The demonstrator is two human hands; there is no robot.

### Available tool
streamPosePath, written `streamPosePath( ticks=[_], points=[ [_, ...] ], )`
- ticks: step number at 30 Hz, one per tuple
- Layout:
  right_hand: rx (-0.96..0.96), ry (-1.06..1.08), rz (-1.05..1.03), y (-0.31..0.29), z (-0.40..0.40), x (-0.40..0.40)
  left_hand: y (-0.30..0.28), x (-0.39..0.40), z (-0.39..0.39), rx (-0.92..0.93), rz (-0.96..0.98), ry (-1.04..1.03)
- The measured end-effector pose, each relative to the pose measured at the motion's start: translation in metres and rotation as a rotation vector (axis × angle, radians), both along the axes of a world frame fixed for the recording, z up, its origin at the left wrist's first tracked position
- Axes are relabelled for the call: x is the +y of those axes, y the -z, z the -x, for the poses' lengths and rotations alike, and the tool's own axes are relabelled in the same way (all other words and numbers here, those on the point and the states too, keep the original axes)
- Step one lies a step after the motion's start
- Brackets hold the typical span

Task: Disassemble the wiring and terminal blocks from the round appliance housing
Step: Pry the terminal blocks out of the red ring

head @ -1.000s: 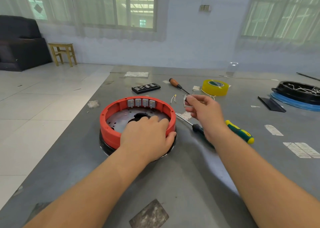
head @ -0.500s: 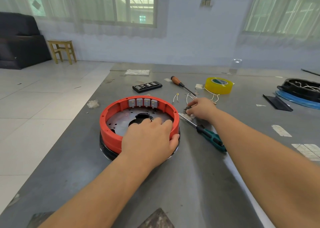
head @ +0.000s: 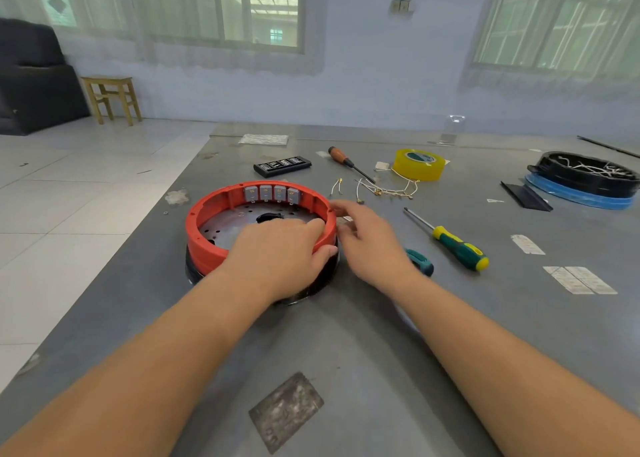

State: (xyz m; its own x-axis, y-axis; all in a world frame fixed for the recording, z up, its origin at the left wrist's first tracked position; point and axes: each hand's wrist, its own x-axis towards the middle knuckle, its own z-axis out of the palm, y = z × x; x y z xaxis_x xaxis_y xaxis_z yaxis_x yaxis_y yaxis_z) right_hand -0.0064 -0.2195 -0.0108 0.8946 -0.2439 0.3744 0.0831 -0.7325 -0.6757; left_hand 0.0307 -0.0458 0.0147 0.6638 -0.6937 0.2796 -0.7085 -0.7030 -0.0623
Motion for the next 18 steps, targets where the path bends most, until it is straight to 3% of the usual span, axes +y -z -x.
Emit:
streamPosePath(
  ticks=[5,10,14,18],
  points=[
    [-0.009,-0.047,-0.026,0.019,0.015,0.007,-0.031,0.02,-0.009,0.264,-0.092,0.012],
    [0.029,-0.144,0.142,0.021,0.015,0.011,-0.056,0.049,-0.017,0.527,-0.194,-0.022],
    [0.074,-0.149,0.209,0.018,0.016,0.011,-0.066,0.078,-0.03,0.625,-0.237,-0.093],
    [-0.037,-0.091,0.298,0.015,0.023,0.024,-0.069,0.086,-0.031,0.673,-0.263,-0.099]
  ],
)
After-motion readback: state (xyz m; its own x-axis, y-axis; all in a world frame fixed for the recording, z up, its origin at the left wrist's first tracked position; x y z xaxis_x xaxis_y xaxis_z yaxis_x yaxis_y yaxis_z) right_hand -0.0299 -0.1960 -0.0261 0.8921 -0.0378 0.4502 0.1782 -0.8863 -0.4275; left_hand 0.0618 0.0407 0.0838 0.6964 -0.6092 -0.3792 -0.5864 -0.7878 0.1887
